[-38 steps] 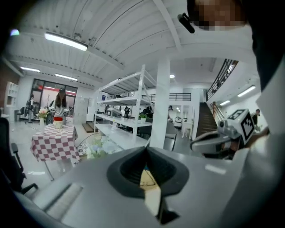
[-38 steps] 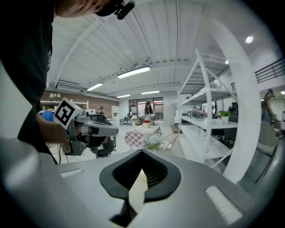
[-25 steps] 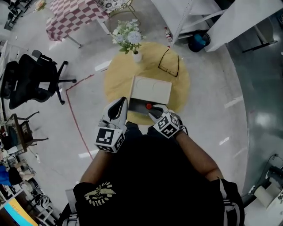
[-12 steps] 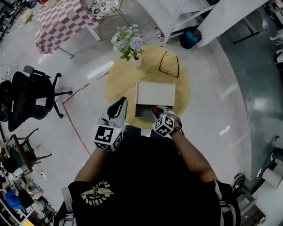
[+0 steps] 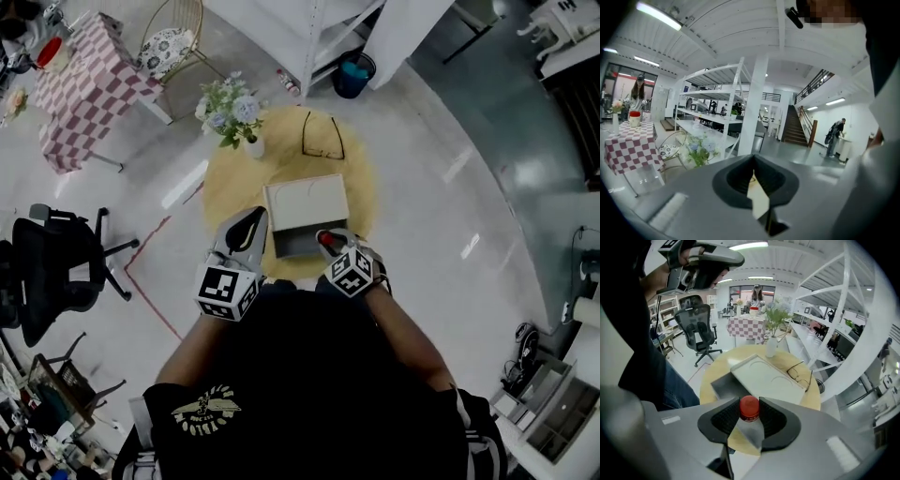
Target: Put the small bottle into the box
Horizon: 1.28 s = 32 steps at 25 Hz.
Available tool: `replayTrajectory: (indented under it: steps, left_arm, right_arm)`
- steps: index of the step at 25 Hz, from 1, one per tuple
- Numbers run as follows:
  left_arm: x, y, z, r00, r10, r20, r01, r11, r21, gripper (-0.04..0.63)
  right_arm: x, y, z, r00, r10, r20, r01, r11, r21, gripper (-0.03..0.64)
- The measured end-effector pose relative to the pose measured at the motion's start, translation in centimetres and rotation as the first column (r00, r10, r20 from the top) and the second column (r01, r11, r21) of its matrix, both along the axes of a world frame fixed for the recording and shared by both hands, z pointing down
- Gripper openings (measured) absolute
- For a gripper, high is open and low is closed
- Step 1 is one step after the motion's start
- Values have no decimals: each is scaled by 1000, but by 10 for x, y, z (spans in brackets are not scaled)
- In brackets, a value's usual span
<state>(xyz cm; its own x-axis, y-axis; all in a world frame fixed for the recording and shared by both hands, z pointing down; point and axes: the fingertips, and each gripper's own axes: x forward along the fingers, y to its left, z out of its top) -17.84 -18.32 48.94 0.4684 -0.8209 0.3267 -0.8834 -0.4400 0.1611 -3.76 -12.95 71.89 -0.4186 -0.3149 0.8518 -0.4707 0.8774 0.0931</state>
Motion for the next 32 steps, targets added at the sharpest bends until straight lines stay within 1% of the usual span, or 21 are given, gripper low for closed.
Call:
replayTrajectory:
  steps: [2, 4, 8, 12, 15, 17, 19, 23, 25, 27, 29, 30, 32]
  left_arm:
    - [13, -2, -3, 1000, 22, -9, -22, 1000, 7, 0]
    - [27, -4, -4, 999, 32, -14, -32, 999, 13, 0]
    - [53, -6, -7, 1000, 18, -17, -17, 1000, 20, 0]
    - [77, -6, -13, 999, -40, -7, 40, 999, 26, 0]
    - [79, -5, -13, 992, -122, 5, 122, 992, 25, 0]
    - [75, -1, -10, 981, -193, 15, 193, 981, 17, 0]
    - [68, 7, -8, 964, -264, 33, 264, 964, 8, 0]
    - [67, 26, -7, 916, -396, 71, 397, 918, -3, 0]
    - [58, 41, -8, 894, -441, 80, 443, 897, -2, 0]
    - [48, 52, -9, 878, -470, 85, 472, 881, -1, 0]
    - [42, 54, -10, 871, -484, 86, 486, 874, -1, 0]
    - [40, 52, -11, 871, -483, 86, 485, 875, 3, 0]
    - [40, 44, -17, 880, -466, 87, 466, 884, 21, 0]
  right_arm:
    - [17, -3, -6, 999, 48, 0, -48, 999, 1, 138]
    - [34, -7, -9, 998, 70, -8, -70, 998, 8, 138]
    - [70, -16, -12, 996, 92, -7, -92, 996, 11, 138]
    - [106, -31, -7, 997, 72, -19, -72, 997, 5, 138]
    - [121, -48, 3, 999, 36, -23, -36, 999, 0, 138]
    - [130, -60, 15, 999, 13, -30, -13, 1000, -9, 138]
    - [132, -73, 28, 999, -21, -33, 20, 1000, -22, 138]
    - [139, -89, 54, 994, -105, -35, 103, 993, -50, 138]
    - [135, -86, 62, 991, -133, -35, 131, 990, -59, 138]
    - [128, -82, 65, 990, -142, -24, 141, 988, -63, 140]
    - [123, -82, 60, 990, -140, -8, 139, 988, -59, 143]
    - [121, -83, 53, 991, -135, 4, 135, 989, -53, 151]
    - [116, -89, 32, 992, -115, 46, 116, 993, -31, 158]
